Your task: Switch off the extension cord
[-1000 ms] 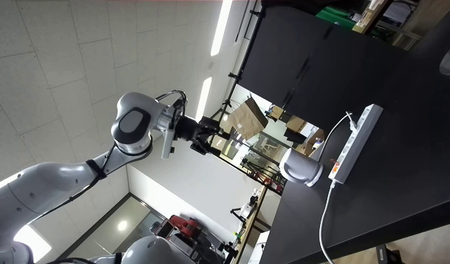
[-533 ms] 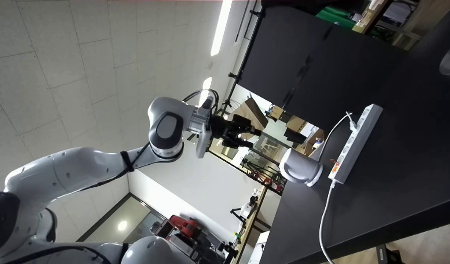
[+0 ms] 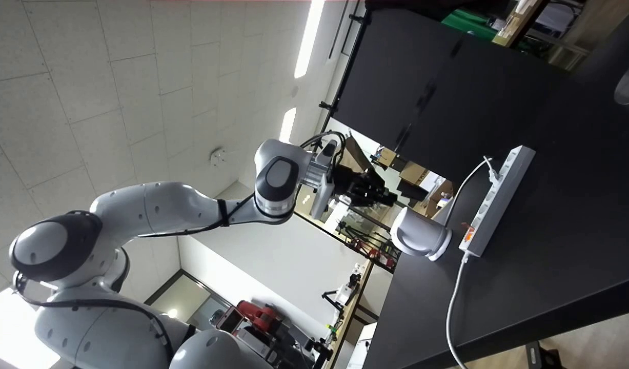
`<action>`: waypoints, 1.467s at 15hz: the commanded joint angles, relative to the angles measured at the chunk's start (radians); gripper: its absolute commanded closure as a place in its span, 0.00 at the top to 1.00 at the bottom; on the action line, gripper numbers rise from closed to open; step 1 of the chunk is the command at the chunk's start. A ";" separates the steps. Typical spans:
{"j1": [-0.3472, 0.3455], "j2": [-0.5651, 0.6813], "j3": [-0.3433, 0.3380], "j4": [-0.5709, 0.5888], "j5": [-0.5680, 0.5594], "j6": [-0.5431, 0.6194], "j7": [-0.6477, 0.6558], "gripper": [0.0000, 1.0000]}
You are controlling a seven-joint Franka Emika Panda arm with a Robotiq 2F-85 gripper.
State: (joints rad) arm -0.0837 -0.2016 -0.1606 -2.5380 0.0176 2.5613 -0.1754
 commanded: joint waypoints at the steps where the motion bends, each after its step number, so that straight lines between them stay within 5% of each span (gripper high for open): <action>1: -0.013 0.163 0.039 0.144 -0.040 -0.017 0.111 0.00; 3: -0.009 0.213 0.045 0.201 -0.049 -0.098 0.129 0.00; 4: -0.009 0.153 0.040 0.120 -0.024 -0.031 0.078 0.01; 16: -0.009 0.239 0.045 0.196 -0.041 -0.041 0.139 0.00; 22: -0.002 0.351 0.075 0.232 0.179 0.084 0.205 0.00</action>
State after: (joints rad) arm -0.0856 0.0874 -0.1068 -2.3478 0.1143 2.6056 -0.0266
